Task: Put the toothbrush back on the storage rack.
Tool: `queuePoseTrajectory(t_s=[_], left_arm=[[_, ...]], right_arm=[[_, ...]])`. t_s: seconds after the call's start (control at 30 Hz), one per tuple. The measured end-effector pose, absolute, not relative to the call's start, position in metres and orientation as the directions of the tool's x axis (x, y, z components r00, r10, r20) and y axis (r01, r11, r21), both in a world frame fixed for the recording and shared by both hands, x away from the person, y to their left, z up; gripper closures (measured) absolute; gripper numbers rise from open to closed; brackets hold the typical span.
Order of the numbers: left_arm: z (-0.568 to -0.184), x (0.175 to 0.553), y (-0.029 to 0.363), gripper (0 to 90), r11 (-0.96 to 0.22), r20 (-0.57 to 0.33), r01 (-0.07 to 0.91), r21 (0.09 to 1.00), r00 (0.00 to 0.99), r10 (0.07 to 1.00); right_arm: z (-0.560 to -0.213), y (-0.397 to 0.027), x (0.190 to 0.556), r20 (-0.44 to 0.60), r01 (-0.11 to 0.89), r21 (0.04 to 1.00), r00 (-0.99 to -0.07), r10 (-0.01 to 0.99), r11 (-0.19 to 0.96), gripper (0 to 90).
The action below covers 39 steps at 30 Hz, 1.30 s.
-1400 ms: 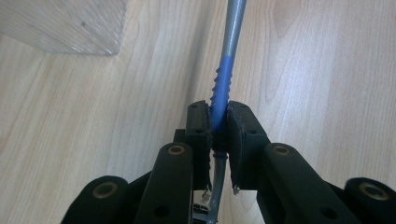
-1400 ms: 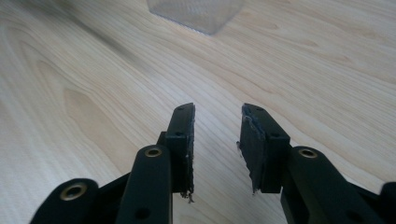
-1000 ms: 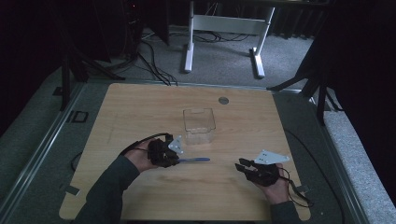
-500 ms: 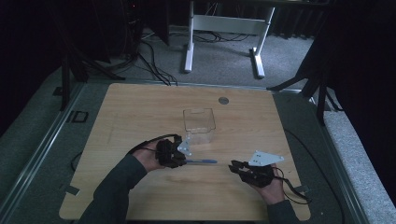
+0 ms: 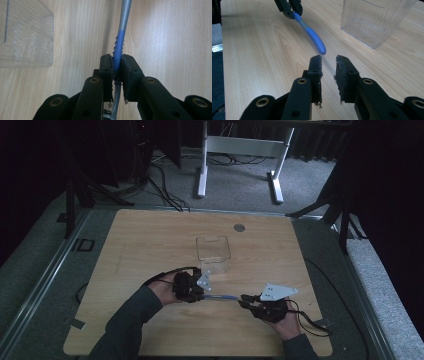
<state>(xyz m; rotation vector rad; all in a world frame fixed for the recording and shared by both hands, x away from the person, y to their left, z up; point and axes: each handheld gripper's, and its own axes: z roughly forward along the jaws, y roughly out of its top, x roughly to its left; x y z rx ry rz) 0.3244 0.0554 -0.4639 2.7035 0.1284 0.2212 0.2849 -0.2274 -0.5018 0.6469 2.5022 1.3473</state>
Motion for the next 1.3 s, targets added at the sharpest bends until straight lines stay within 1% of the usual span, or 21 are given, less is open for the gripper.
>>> queuePoseTrajectory(t_s=[0.27, 0.67, 0.8, 0.83, 1.13, 1.27, 1.3], left_arm=[[-0.464, 0.322, 0.049, 79.6, -0.914, 0.142, 0.033, 0.405, 0.985, 0.099], [-0.464, 0.32, 0.039, 79.6, -0.922, 0.149, -0.001, 0.386, 0.987, 0.062], [-0.463, 0.318, 0.034, 79.6, -0.922, 0.151, -0.012, 0.388, 0.987, 0.051], [-0.463, 0.318, 0.033, 79.6, -0.92, 0.152, -0.015, 0.391, 0.987, 0.049], [-0.464, 0.316, 0.03, 79.6, -0.92, 0.153, -0.028, 0.39, 0.988, 0.035], [-0.463, 0.315, 0.03, 79.5, -0.92, 0.154, -0.035, 0.39, 0.988, 0.027], [-0.463, 0.316, 0.031, 79.4, -0.918, 0.157, -0.036, 0.394, 0.987, 0.029]], right_arm=[[-0.503, -0.223, 0.284, 0.01, 0.262, 0.826, -0.892, 0.452, 0.499, 70.8], [-0.506, -0.219, 0.284, 0.021, 0.256, 0.824, -0.905, 0.424, 0.506, 70.7], [-0.507, -0.219, 0.284, 0.026, 0.254, 0.826, -0.909, 0.416, 0.503, 72.1], [-0.507, -0.218, 0.284, 0.028, 0.252, 0.826, -0.912, 0.409, 0.504, 73.7], [-0.51, -0.216, 0.284, 0.024, 0.245, 0.812, -0.921, 0.389, 0.531, 74.4], [-0.512, -0.216, 0.284, 0.016, 0.236, 0.808, -0.925, 0.38, 0.54, 76.2], [-0.512, -0.215, 0.283, 0.016, 0.23, 0.805, -0.93, 0.368, 0.547, 78.0]])
